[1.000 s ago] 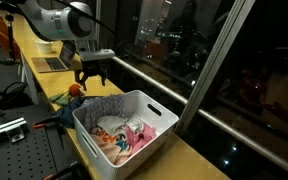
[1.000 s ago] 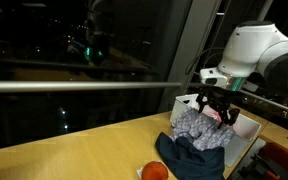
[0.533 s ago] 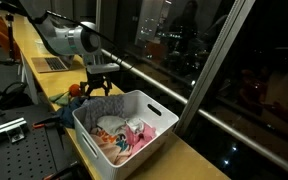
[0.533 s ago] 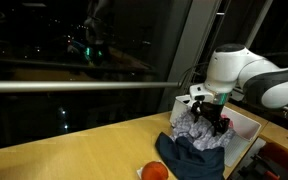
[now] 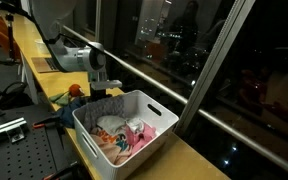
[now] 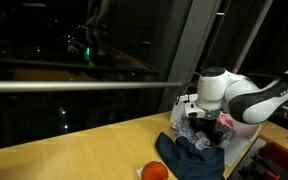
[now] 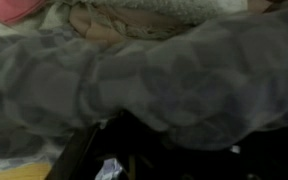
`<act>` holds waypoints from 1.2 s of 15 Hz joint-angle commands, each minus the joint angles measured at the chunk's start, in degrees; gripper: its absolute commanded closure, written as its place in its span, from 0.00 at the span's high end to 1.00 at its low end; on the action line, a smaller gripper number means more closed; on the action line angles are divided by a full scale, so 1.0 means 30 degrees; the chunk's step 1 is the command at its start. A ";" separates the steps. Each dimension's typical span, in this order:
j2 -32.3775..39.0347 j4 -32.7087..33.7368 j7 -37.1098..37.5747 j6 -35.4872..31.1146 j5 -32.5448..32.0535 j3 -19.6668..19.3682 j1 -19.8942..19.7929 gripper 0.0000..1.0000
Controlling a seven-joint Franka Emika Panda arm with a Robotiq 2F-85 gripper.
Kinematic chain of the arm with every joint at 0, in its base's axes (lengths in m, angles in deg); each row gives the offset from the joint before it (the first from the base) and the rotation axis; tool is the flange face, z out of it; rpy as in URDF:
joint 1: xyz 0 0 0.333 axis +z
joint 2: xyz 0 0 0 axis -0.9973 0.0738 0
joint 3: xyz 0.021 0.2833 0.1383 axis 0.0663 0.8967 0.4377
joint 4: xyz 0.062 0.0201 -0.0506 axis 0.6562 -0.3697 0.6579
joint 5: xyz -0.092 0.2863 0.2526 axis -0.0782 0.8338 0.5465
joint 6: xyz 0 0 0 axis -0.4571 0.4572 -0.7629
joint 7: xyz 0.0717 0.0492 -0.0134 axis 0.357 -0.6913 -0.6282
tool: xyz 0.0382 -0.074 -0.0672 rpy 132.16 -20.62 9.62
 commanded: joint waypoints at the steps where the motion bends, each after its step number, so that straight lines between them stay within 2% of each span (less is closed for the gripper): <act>1: -0.0055 0.0182 0.0706 0.0124 -0.0321 0.0172 -0.0010 0.51; 7: -0.2673 -0.1726 0.2001 0.0194 -0.1267 0.0123 0.0296 0.05; 8: -0.3192 -0.2061 0.2360 0.0246 -0.1616 0.0123 0.0321 0.01; 11: -0.5728 -0.3331 0.3146 0.0476 -0.2294 0.0178 -0.0074 0.00; 15: -0.9711 -0.4652 0.3190 0.0631 -0.1990 -0.0027 -0.0905 0.01; 18: -1.2625 -0.4907 0.2703 0.1814 -0.1986 -0.0315 -0.1427 0.01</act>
